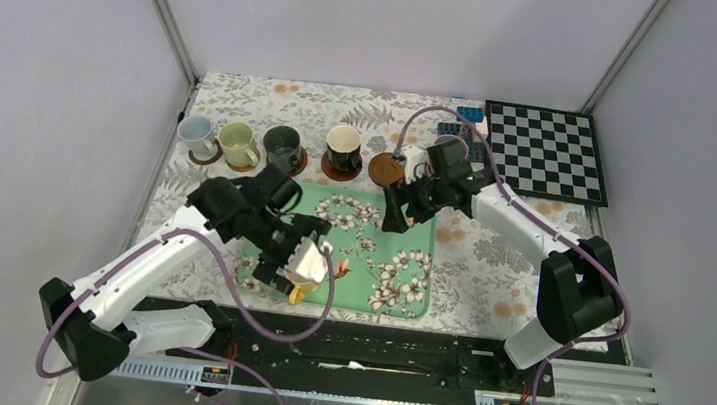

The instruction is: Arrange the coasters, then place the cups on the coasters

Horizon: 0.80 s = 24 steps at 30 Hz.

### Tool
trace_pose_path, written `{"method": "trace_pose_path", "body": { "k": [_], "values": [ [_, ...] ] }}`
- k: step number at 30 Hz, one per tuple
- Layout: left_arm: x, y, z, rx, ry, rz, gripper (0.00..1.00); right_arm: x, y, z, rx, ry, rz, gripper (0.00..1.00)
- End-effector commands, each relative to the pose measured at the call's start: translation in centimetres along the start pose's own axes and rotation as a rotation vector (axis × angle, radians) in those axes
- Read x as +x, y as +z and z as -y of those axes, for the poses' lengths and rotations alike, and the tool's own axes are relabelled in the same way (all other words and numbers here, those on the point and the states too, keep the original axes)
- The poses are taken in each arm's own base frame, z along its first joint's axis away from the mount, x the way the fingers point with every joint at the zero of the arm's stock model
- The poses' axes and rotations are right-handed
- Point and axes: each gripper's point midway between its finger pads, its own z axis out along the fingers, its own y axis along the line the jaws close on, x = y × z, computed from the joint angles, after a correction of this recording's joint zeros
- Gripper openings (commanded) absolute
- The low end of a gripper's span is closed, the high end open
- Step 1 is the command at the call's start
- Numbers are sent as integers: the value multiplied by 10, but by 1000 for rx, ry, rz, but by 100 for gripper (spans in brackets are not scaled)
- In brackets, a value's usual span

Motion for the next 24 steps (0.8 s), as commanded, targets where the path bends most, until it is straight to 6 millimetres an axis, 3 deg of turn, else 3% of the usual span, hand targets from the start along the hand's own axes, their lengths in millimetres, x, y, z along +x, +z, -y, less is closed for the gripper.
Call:
{"method": "trace_pose_path", "body": {
  "k": [1, 12, 24],
  "values": [
    [-10, 7, 15, 34, 304, -59, 99, -32, -20, 19, 36, 39, 97, 90],
    [1, 33, 35, 95, 645, -156, 99, -36, -35, 33, 86, 39, 129, 90],
    [12, 55, 34, 118, 763, -182, 99, -37, -37, 39, 99, 51, 134, 90]
  ]
}}
